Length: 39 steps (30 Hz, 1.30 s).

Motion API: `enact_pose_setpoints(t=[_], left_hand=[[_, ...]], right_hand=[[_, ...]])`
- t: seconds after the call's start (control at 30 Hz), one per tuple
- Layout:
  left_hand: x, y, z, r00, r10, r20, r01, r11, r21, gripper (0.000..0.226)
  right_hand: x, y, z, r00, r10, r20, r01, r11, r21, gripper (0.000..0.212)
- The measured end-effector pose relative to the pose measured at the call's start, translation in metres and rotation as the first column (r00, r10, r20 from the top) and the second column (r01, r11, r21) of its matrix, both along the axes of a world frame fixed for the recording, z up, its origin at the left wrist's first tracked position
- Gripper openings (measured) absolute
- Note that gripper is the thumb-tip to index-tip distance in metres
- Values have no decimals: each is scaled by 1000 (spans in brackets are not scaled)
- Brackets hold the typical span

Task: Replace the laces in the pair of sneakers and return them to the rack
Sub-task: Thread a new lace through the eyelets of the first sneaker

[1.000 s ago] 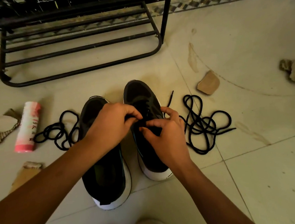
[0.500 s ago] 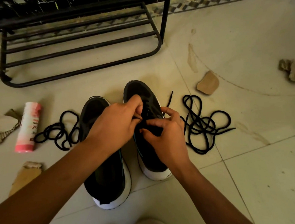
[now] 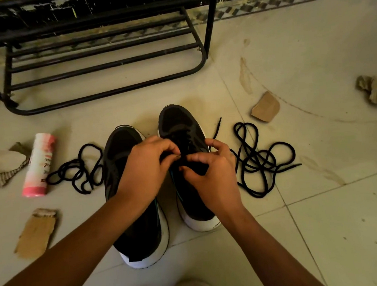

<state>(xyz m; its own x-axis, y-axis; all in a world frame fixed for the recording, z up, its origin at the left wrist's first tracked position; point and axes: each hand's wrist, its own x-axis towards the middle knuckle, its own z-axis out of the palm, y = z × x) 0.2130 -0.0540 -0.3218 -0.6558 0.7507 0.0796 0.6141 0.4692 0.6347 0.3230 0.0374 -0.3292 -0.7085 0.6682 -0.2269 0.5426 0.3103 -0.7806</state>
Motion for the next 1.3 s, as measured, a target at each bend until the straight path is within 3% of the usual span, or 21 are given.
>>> enact_pose_setpoints(t=[0.13,0.43,0.5,0.57,0.67,0.83,0.97,1.3], left_hand=[[1,2,1,999,-45,-24,45,999,-9,13],[4,0,-2,964,53,262,-80,992,92,39],[3,1,1,979,17,206,-32,997,73,38],[0,2,6,993,-112,30,113,994,-5,31],[-2,3,12,940,-284,-190,258,955,-150,36],[-4,5,16,887,-390,-247,332,911,-246,39],[-7,6,12,912,-361,-194,321,924,-210,40],[-1,8,6,998,-69,3,69,997,-20,47]], right_hand=[[0,0,0,1000,-6,6,6,1000,7,24],[0,0,1,1000,-4,15,4,1000,25,24],[0,0,1,1000,0,21,0,999,32,25],[0,0,2,1000,0,17,-1,1000,30,25],[0,0,2,1000,5,14,-6,999,31,26],[0,-1,1,1000,-1,4,1,999,41,28],[0,0,-1,1000,10,10,-10,999,52,28],[-2,3,-2,1000,-5,-7,6,999,37,26]])
